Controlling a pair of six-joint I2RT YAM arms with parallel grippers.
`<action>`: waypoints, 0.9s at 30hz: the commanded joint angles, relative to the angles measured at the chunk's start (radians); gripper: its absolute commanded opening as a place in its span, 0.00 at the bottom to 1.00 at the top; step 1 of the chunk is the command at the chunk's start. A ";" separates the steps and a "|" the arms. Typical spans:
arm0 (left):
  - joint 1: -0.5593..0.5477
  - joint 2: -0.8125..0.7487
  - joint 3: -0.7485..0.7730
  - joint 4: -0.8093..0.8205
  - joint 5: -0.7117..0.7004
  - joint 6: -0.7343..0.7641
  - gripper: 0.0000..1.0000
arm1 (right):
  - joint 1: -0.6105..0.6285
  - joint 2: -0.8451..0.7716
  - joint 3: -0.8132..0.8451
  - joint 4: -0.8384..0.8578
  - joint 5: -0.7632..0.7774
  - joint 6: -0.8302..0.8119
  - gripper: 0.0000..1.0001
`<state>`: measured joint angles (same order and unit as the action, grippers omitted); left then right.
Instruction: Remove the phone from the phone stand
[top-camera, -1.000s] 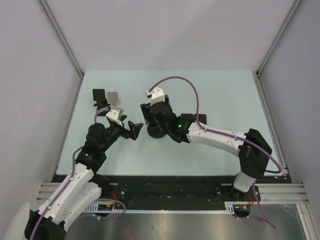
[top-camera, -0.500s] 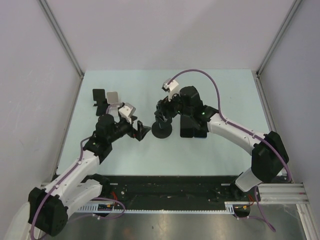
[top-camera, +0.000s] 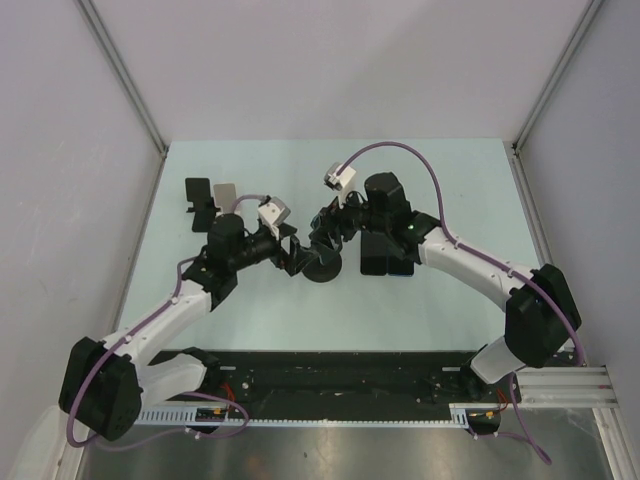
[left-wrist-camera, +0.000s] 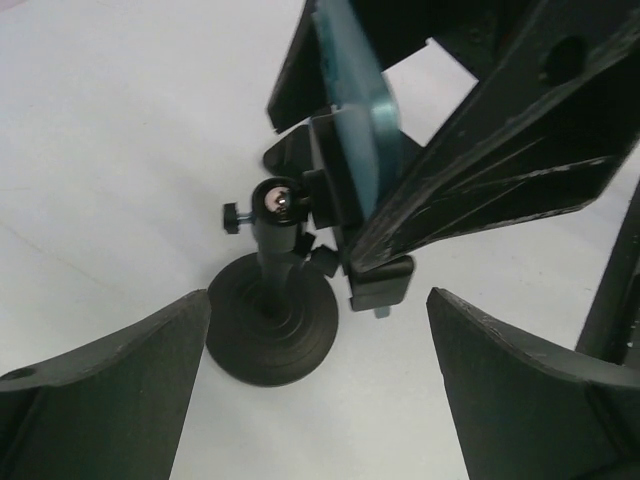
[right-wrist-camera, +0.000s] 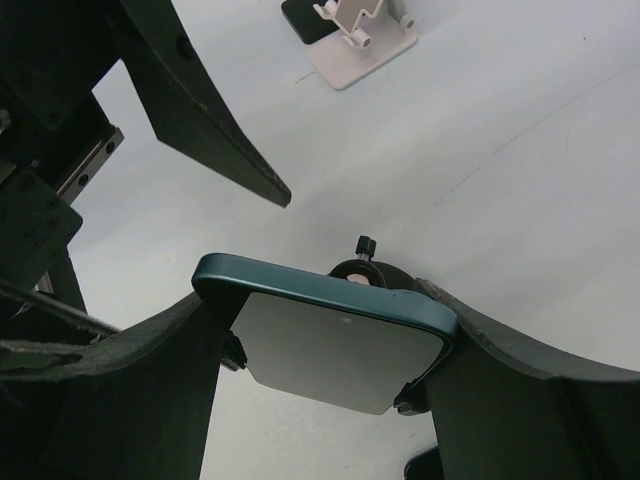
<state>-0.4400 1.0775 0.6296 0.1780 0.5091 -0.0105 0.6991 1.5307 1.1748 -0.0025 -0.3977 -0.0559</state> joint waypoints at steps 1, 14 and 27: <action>-0.052 0.001 0.009 0.096 -0.012 -0.046 0.93 | 0.016 -0.063 0.003 0.079 0.006 0.031 0.00; -0.118 0.016 -0.057 0.230 -0.175 -0.163 0.73 | 0.066 -0.072 -0.013 0.088 0.121 0.073 0.00; -0.118 0.012 -0.076 0.232 -0.187 -0.154 0.10 | 0.068 -0.076 -0.027 0.087 0.131 0.079 0.00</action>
<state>-0.5610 1.0946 0.5518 0.3702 0.3561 -0.1745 0.7601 1.5036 1.1427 0.0269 -0.2485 -0.0006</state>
